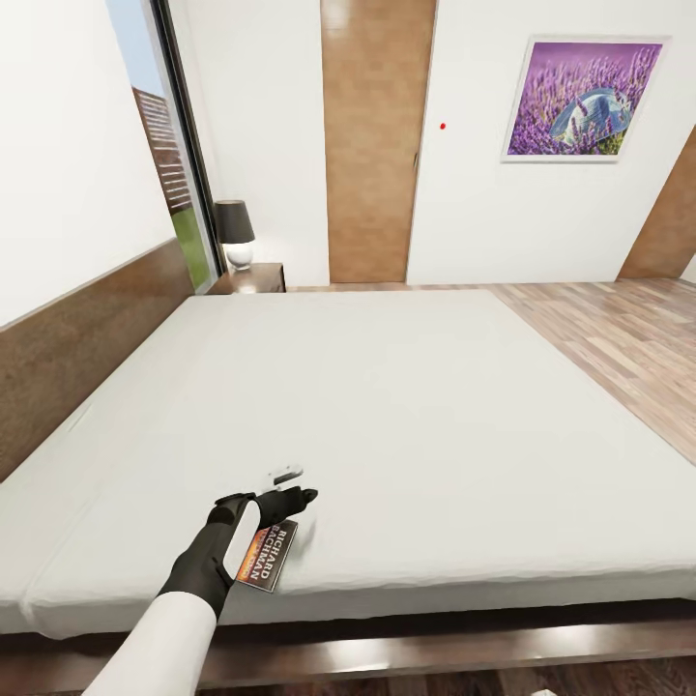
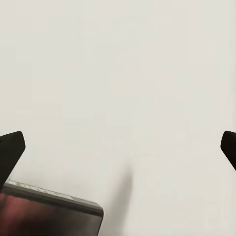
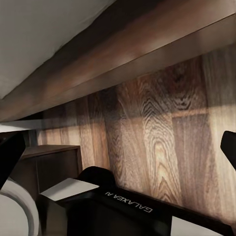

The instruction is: In the bedroom, move the book from the bed onto either nightstand, and place the two sandals side by side next to the bed.

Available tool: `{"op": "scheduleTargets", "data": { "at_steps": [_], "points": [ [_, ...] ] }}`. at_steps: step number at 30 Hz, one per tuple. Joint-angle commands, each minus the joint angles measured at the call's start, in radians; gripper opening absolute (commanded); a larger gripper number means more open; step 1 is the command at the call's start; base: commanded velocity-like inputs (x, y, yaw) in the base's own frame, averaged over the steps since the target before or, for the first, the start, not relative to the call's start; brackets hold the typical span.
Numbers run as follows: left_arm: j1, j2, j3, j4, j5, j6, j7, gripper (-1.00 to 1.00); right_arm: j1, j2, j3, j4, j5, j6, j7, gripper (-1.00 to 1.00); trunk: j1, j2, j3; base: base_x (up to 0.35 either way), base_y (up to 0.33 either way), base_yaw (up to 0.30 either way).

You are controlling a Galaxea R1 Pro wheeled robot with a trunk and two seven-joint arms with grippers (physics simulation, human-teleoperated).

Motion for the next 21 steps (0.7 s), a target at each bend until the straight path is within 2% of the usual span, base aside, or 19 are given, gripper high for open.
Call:
{"op": "scheduleTargets", "data": {
  "at_steps": [1, 21],
  "points": [
    [-0.001, -0.001, 0.005, -0.001, -0.001, 0.006, -0.005, 1.00, -0.002, 0.000, 0.000, 0.004, -0.005, 0.000, 0.004, 1.00, 0.000, 0.000, -0.001, 0.000, 0.000, 0.000],
    [-0.001, -0.001, 0.006, -0.001, -0.001, 0.006, -0.005, 1.00, -0.002, -0.002, 0.000, 0.005, -0.005, -0.002, 0.002, 1.00, 0.000, 0.000, -0.001, 0.000, 0.000, 0.000]
  ]
}}
